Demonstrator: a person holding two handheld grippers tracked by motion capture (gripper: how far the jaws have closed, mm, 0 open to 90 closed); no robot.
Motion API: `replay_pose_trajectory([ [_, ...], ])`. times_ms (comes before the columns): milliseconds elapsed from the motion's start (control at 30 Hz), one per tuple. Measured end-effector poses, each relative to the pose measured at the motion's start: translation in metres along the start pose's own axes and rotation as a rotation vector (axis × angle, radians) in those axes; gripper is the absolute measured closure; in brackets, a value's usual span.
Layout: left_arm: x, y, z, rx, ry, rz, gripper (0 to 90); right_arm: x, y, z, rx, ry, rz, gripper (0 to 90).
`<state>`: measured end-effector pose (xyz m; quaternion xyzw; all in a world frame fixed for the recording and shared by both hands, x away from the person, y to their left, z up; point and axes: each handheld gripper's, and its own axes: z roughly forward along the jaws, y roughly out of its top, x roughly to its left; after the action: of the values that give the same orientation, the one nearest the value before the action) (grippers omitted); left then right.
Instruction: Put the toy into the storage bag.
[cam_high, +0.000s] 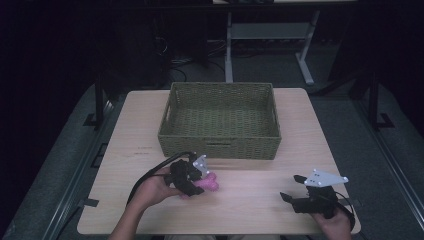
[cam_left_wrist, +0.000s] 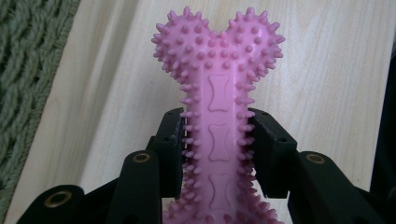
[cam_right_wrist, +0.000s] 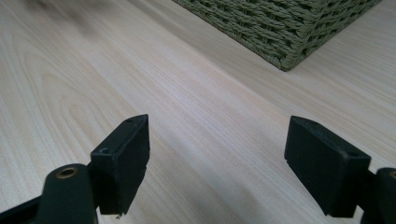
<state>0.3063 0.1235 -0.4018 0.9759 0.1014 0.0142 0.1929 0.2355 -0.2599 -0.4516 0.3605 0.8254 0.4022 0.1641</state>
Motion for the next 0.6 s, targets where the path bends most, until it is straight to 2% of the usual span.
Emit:
replay_pose_trajectory([
  [300, 0.005, 0.005, -0.017, -0.028, -0.012, -0.001, 58.5, -0.002, 0.0, 0.0, -0.002, 0.0, 0.002, 21.8],
  [500, 0.012, 0.008, -0.03, -0.049, -0.024, -0.003, 58.6, -0.005, -0.002, -0.001, -0.009, -0.002, 0.015, 21.8],
  [600, 0.016, 0.011, -0.036, -0.045, -0.021, -0.001, 58.5, -0.005, -0.002, -0.001, -0.008, -0.003, 0.02, 21.7],
])
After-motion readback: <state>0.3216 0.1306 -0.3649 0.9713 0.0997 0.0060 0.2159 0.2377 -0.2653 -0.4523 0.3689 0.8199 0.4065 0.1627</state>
